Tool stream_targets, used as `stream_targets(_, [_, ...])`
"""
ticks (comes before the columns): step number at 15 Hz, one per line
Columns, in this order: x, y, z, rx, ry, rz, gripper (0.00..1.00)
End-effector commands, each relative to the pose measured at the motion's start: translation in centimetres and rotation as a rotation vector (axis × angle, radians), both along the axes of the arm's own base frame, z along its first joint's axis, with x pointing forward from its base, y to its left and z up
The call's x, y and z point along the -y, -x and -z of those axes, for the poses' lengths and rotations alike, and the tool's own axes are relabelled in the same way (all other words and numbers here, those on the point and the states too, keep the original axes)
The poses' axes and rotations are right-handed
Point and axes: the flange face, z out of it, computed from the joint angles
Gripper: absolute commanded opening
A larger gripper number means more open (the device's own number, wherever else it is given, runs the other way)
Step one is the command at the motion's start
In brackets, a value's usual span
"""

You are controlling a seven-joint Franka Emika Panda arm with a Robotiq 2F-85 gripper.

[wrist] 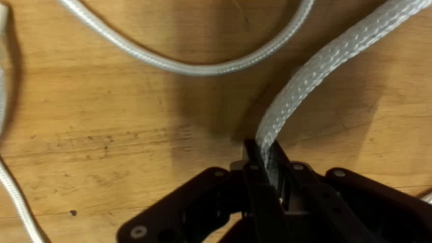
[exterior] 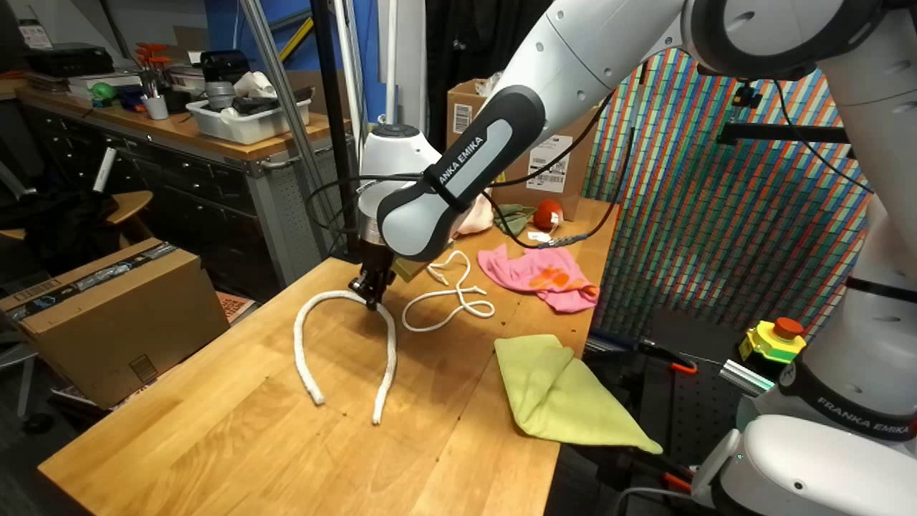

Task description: Pick up the clothes from the table and put them around the table.

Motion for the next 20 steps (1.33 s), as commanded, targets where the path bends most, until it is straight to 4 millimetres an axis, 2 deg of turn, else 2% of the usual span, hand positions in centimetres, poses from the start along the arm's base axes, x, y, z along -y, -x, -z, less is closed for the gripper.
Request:
stream_targets(1, [-1.8, 0.1, 0.3, -0.026, -0.064, -0.007, 0.06])
stream_targets(14, [-4.5, 1.1, 0.7, -0.074, -0.127, -0.099, 0.08])
stream_targets(15, [-4.5, 1.1, 0.7, -0.077, -0.119, -0.102, 0.36])
stream_targets(16, [-4.4, 1.1, 0.7, -0.078, -0.117, -0.108, 0.36])
stream_targets(17, [-4.4, 1.1, 0.6, -0.081, -0.115, -0.113, 0.42])
stream_targets(20, [-4.6, 1.2, 0.6, -0.078, -0.103, -0.122, 0.64])
